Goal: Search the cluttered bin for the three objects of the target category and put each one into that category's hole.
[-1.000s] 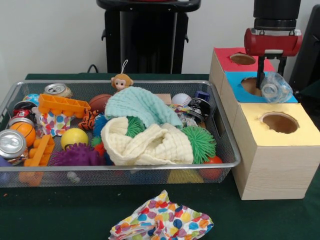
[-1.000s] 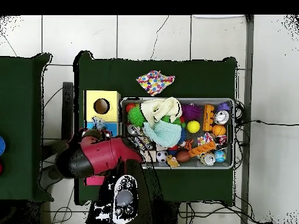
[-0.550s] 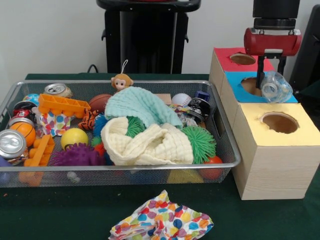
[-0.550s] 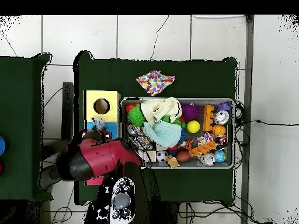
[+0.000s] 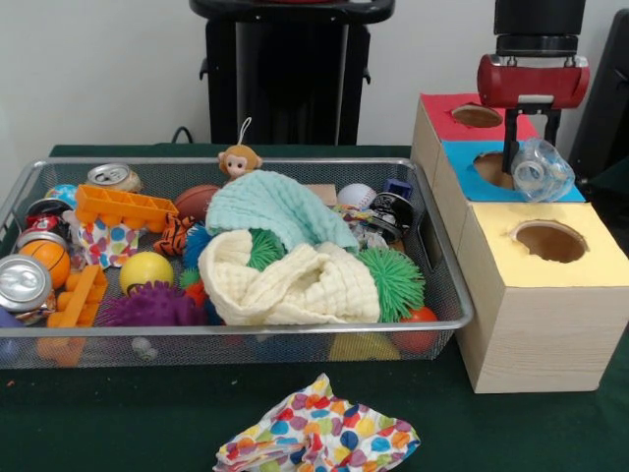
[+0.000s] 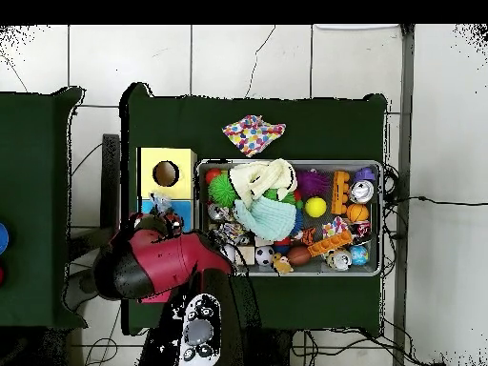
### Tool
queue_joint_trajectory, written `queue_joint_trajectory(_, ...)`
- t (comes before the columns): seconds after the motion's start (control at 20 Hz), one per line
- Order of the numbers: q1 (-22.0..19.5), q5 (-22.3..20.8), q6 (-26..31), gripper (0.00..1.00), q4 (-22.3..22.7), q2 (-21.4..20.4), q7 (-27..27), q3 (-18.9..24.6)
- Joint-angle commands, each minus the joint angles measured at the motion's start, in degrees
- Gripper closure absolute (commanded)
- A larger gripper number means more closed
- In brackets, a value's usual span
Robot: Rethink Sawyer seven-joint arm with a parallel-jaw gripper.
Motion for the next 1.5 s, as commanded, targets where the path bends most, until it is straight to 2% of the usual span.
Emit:
queue_joint_trajectory(0.05,-1.68,-2.95,3.74,1.00,6.78,2.89,2.95,0.11)
queue_joint_trajectory(0.9,-4.81,-2.90,9.26,1.00,6.93,-0.42,-0.66,2.15)
queue_joint_trajectory(1.5,-2.36,-4.07,2.25,1.00,8.35,2.48,3.39,-0.30)
